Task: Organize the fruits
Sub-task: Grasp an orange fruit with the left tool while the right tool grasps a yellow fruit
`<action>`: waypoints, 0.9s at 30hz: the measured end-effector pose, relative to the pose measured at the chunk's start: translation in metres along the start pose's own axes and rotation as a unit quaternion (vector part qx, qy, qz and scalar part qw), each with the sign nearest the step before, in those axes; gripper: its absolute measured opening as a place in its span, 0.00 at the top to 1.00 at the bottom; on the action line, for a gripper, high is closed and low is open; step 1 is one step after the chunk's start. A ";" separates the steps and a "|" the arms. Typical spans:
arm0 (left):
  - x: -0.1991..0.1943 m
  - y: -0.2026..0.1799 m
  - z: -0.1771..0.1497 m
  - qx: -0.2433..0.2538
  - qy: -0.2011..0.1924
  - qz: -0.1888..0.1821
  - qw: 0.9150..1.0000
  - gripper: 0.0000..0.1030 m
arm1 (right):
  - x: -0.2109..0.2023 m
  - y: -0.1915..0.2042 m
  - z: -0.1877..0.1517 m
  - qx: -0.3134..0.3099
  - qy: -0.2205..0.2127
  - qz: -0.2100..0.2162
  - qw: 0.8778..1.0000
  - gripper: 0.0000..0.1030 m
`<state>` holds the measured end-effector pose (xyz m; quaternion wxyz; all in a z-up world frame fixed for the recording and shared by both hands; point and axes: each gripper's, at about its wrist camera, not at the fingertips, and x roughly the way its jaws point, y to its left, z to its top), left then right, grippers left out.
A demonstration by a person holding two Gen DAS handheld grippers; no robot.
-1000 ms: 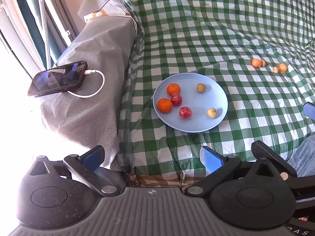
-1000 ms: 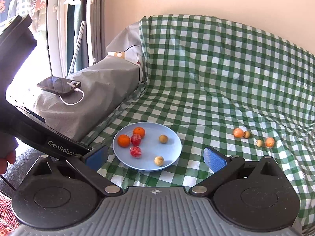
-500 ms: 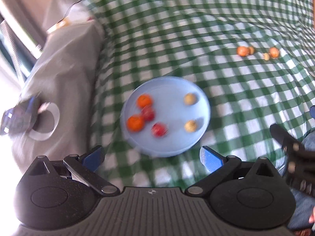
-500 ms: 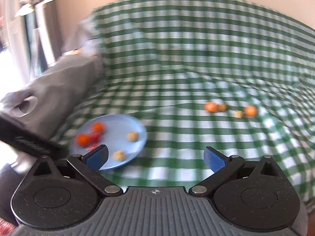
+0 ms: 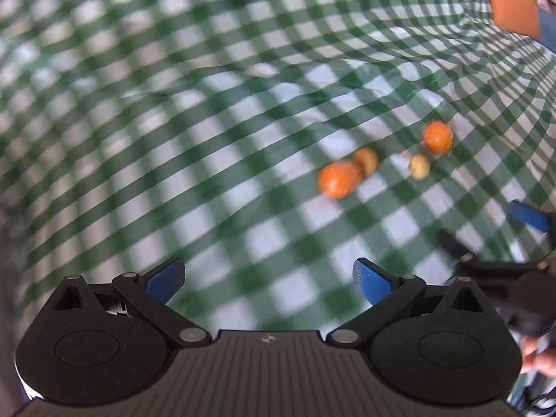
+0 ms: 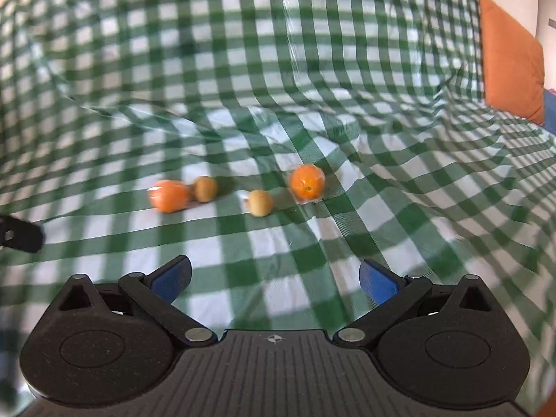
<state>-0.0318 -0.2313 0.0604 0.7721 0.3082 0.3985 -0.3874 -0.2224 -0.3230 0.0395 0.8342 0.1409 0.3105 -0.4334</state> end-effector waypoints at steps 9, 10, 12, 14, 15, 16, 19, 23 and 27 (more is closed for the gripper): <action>0.092 -0.023 0.052 0.039 0.014 -0.044 0.998 0.00 | 0.081 0.001 0.018 -0.027 -0.027 0.050 0.998 0.23; 0.097 -0.023 0.053 0.040 0.017 -0.046 0.998 0.00 | 0.084 0.003 0.019 -0.033 -0.028 0.049 0.998 0.23; 0.103 -0.022 0.056 0.036 0.021 -0.052 0.998 0.00 | 0.087 0.005 0.022 -0.038 -0.034 0.051 0.997 0.24; 0.103 -0.020 0.058 0.029 0.020 -0.061 0.998 0.01 | 0.089 0.006 0.022 -0.036 -0.036 0.055 0.997 0.25; 0.099 -0.019 0.059 0.022 0.008 -0.064 0.998 0.06 | 0.089 0.005 0.022 -0.035 -0.036 0.057 0.997 0.31; 0.095 -0.018 0.058 0.017 -0.004 -0.066 0.998 0.30 | 0.088 0.004 0.023 -0.033 -0.037 0.061 0.997 0.55; 0.085 -0.020 0.055 0.019 0.004 -0.063 0.998 0.59 | 0.085 0.001 0.024 -0.026 -0.042 0.060 0.997 0.72; 0.053 -0.016 0.038 0.014 -0.002 -0.054 0.998 0.60 | 0.078 -0.007 0.020 0.002 -0.046 0.036 0.998 0.72; 0.000 0.003 0.002 -0.033 0.010 -0.057 0.998 0.59 | 0.049 -0.015 0.016 0.016 -0.039 0.017 0.999 0.72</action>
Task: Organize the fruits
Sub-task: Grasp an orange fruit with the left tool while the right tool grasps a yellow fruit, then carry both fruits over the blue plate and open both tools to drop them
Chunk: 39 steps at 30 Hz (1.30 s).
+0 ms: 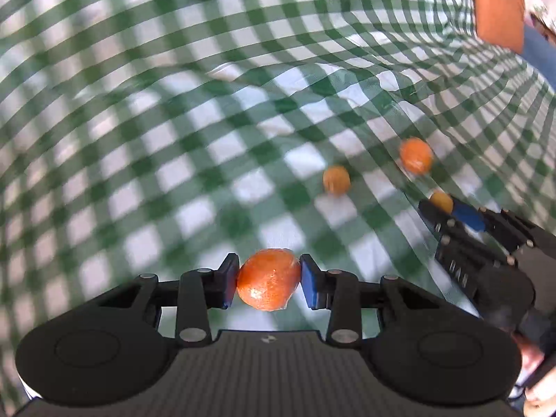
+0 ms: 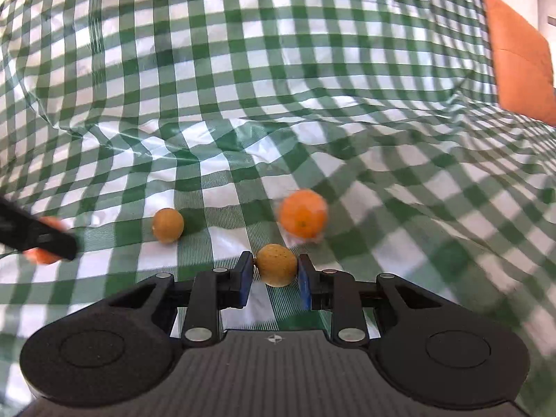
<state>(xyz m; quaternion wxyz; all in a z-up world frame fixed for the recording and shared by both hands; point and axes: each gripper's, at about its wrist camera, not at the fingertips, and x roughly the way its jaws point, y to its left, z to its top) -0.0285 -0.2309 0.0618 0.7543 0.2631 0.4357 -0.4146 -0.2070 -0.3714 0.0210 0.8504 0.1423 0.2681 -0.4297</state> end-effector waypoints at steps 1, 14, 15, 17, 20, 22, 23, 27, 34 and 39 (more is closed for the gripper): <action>-0.015 0.004 -0.012 -0.012 0.003 0.003 1.000 0.59 | -0.011 -0.001 0.001 0.001 -0.002 0.002 1.000 0.72; -0.196 0.033 -0.168 -0.069 0.007 0.042 0.997 0.59 | -0.243 0.058 -0.034 -0.023 -0.006 0.157 0.987 0.72; -0.207 0.035 -0.176 -0.071 0.001 0.044 0.996 0.59 | -0.256 0.064 -0.036 -0.028 -0.007 0.165 0.986 0.72; -0.227 0.036 -0.191 -0.074 -0.014 0.050 0.996 0.59 | -0.278 0.076 -0.037 -0.038 -0.011 0.181 0.983 0.72; -0.250 0.035 -0.212 -0.074 -0.035 0.064 0.995 0.59 | -0.307 0.095 -0.037 -0.057 -0.014 0.203 0.977 0.72; -0.263 0.036 -0.226 -0.081 -0.046 0.068 0.993 0.59 | -0.325 0.106 -0.038 -0.066 -0.019 0.219 0.973 0.72; -0.269 0.037 -0.234 -0.087 -0.052 0.068 0.993 0.59 | -0.334 0.111 -0.039 -0.072 -0.022 0.224 0.972 0.72; -0.289 0.040 -0.259 -0.100 -0.068 0.072 0.990 0.59 | -0.364 0.130 -0.045 -0.106 -0.037 0.245 0.963 0.72; -0.311 0.048 -0.280 -0.114 -0.091 0.076 0.986 0.59 | -0.392 0.150 -0.052 -0.154 -0.061 0.247 0.955 0.72; -0.312 0.050 -0.280 -0.115 -0.090 0.070 0.987 0.59 | -0.400 0.152 -0.054 -0.165 -0.068 0.240 0.954 0.72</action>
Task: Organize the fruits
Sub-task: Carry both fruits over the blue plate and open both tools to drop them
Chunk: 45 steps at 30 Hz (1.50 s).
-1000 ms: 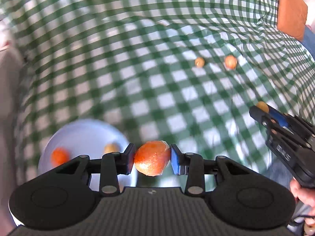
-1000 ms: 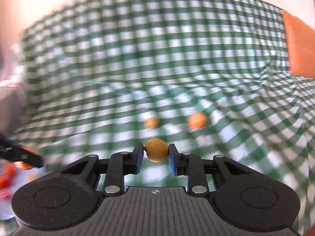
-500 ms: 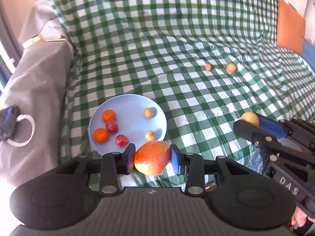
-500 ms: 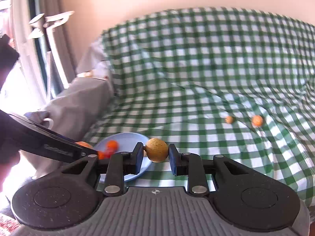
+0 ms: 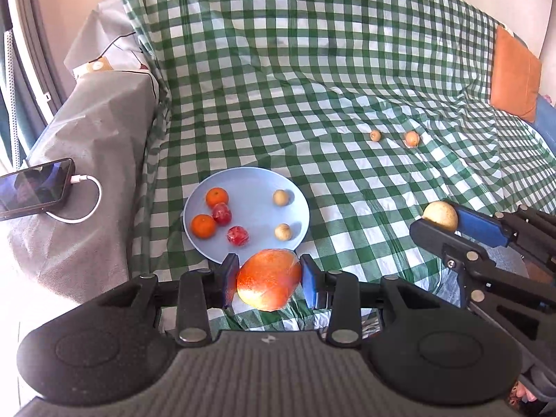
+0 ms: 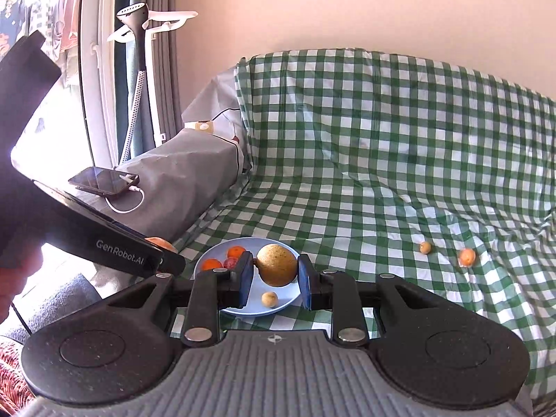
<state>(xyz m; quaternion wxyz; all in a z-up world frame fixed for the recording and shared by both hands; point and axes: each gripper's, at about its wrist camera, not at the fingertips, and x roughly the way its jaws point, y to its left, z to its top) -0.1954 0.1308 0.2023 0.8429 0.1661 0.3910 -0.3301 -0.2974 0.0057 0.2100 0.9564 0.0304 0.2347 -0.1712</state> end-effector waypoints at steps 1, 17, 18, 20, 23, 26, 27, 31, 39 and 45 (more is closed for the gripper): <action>0.000 -0.001 0.000 0.001 0.000 -0.001 1.000 0.59 | -0.001 0.000 0.000 0.000 -0.002 -0.001 1.000 0.72; 0.014 -0.003 0.010 0.004 0.010 0.009 1.000 0.59 | 0.014 -0.010 -0.008 0.030 0.016 -0.001 0.999 0.72; 0.016 -0.003 0.011 0.003 0.012 0.010 1.000 0.59 | 0.015 -0.010 -0.008 0.031 0.018 -0.001 0.999 0.72; 0.018 -0.002 0.012 0.001 0.014 0.010 1.000 0.59 | 0.018 -0.011 -0.009 0.033 0.020 0.000 0.999 0.72; 0.023 -0.001 0.015 -0.001 0.018 0.010 1.000 0.59 | 0.021 -0.012 -0.009 0.036 0.025 -0.001 0.999 0.72; 0.027 0.000 0.017 -0.001 0.021 0.011 1.000 0.59 | 0.026 -0.013 -0.010 0.039 0.033 0.000 0.999 0.72; 0.029 0.000 0.018 -0.001 0.022 0.011 1.000 0.59 | 0.027 -0.013 -0.011 0.039 0.035 0.000 0.999 0.72; 0.034 0.002 0.020 -0.004 0.027 0.011 1.000 0.59 | 0.031 -0.015 -0.012 0.039 0.041 0.000 0.998 0.72; 0.046 0.009 0.025 -0.013 0.035 0.013 0.999 0.59 | 0.043 -0.016 -0.013 0.039 0.057 0.004 0.998 0.72; 0.055 0.015 0.029 -0.022 0.042 0.017 0.999 0.59 | 0.052 -0.018 -0.014 0.040 0.069 0.006 0.997 0.72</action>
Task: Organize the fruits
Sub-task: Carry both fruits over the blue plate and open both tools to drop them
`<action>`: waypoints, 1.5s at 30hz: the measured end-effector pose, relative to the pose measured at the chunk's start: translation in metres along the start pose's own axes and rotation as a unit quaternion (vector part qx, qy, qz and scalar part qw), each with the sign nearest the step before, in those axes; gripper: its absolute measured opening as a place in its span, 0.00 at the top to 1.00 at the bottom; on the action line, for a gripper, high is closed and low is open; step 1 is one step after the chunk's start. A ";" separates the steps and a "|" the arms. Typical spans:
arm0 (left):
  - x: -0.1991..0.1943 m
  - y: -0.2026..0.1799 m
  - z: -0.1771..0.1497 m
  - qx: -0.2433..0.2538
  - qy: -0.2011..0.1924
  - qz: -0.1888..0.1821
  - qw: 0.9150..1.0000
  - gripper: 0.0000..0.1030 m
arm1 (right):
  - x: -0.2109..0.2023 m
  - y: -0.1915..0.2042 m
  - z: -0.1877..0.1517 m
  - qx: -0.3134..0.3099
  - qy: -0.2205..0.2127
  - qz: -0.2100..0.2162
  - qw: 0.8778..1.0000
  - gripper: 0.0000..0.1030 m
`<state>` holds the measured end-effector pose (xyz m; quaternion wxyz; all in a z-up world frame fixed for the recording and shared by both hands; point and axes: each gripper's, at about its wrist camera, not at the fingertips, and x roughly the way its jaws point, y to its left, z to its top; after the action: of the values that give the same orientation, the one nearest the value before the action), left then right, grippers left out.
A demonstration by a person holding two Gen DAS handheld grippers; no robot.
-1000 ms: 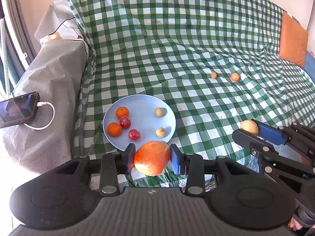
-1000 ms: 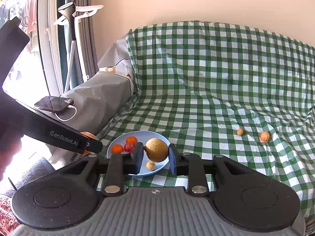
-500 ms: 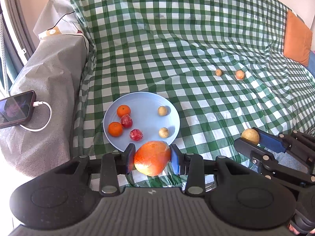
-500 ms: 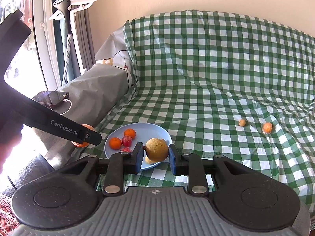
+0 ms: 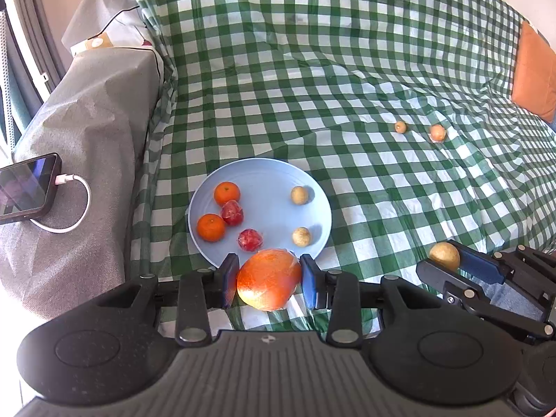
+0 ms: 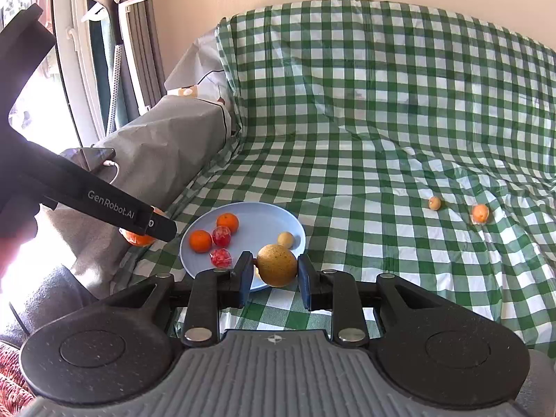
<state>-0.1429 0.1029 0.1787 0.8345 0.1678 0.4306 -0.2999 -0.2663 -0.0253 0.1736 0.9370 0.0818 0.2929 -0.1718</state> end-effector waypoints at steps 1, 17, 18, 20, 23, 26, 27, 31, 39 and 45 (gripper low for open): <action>0.002 0.002 0.001 -0.002 0.001 0.000 1.000 0.59 | 0.002 0.000 0.000 0.000 0.002 0.000 1.000 0.72; 0.043 0.037 0.021 -0.031 0.016 0.014 0.999 0.59 | 0.048 0.011 0.010 -0.019 0.030 0.013 0.999 0.72; 0.047 0.039 0.023 -0.034 0.016 0.016 0.999 0.59 | 0.053 0.012 0.011 -0.020 0.033 0.014 0.999 0.72; 0.055 0.044 0.027 -0.039 0.016 0.021 0.999 0.59 | 0.064 0.014 0.013 -0.020 0.037 0.019 0.999 0.72; 0.070 0.051 0.034 -0.045 0.020 0.025 0.998 0.59 | 0.084 0.017 0.016 -0.024 0.045 0.027 0.998 0.72; 0.088 0.055 0.039 -0.046 0.031 0.025 0.998 0.59 | 0.106 0.021 0.020 -0.034 0.052 0.034 0.997 0.72; 0.094 0.056 0.041 -0.045 0.034 0.024 0.998 0.59 | 0.114 0.022 0.020 -0.038 0.055 0.035 0.997 0.72; 0.121 0.057 0.047 -0.033 0.048 0.017 0.998 0.59 | 0.145 0.021 0.022 -0.048 0.075 0.027 0.996 0.72; 0.160 0.048 0.057 -0.019 0.060 -0.002 0.998 0.56 | 0.183 0.008 0.015 -0.049 0.115 0.016 0.992 0.72; 0.132 0.048 0.061 -0.023 0.008 0.010 1.000 0.00 | 0.188 0.010 0.019 -0.056 0.132 0.034 0.989 0.34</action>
<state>-0.0151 0.0603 0.1065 0.8376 0.1559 0.4423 -0.2801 -0.1082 -0.0729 0.0816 0.8984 0.0616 0.4205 -0.1109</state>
